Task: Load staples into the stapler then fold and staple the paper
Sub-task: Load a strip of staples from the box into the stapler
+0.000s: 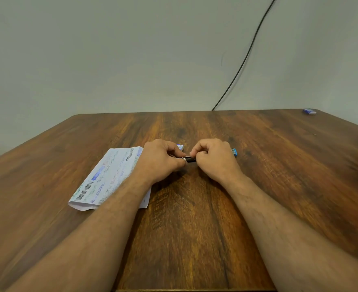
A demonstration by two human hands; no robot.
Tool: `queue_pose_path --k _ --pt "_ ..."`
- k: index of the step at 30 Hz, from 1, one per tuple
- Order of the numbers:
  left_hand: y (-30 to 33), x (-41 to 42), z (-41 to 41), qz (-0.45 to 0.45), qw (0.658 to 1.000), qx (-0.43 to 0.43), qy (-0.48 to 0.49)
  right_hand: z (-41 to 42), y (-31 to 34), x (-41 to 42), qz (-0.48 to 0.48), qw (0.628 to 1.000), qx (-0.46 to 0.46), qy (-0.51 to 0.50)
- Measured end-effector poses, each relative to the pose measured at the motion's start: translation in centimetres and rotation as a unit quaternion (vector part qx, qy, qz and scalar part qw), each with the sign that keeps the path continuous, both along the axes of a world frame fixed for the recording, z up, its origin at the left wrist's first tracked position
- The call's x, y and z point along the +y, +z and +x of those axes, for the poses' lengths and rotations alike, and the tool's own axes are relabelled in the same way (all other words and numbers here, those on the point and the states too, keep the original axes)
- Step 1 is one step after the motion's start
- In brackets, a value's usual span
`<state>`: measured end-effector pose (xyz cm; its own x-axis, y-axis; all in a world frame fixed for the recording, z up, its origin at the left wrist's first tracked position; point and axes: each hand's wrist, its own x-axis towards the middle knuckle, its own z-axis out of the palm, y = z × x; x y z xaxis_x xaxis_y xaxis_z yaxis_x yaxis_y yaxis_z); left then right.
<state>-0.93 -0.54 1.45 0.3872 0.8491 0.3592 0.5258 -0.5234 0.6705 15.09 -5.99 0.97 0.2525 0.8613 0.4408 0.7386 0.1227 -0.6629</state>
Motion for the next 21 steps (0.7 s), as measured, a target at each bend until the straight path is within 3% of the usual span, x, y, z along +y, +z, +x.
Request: queue_pose_path --k 14,21 --pt "-0.4 0.6 -0.3 -0.001 0.999 -0.029 0.013 0.6 0.1 0.1 0.019 0.999 0.038 -0.024" --pt "-0.7 1.0 -0.4 -0.007 0.999 -0.029 0.025 1.2 -0.4 0.5 0.007 0.999 0.0 -0.044"
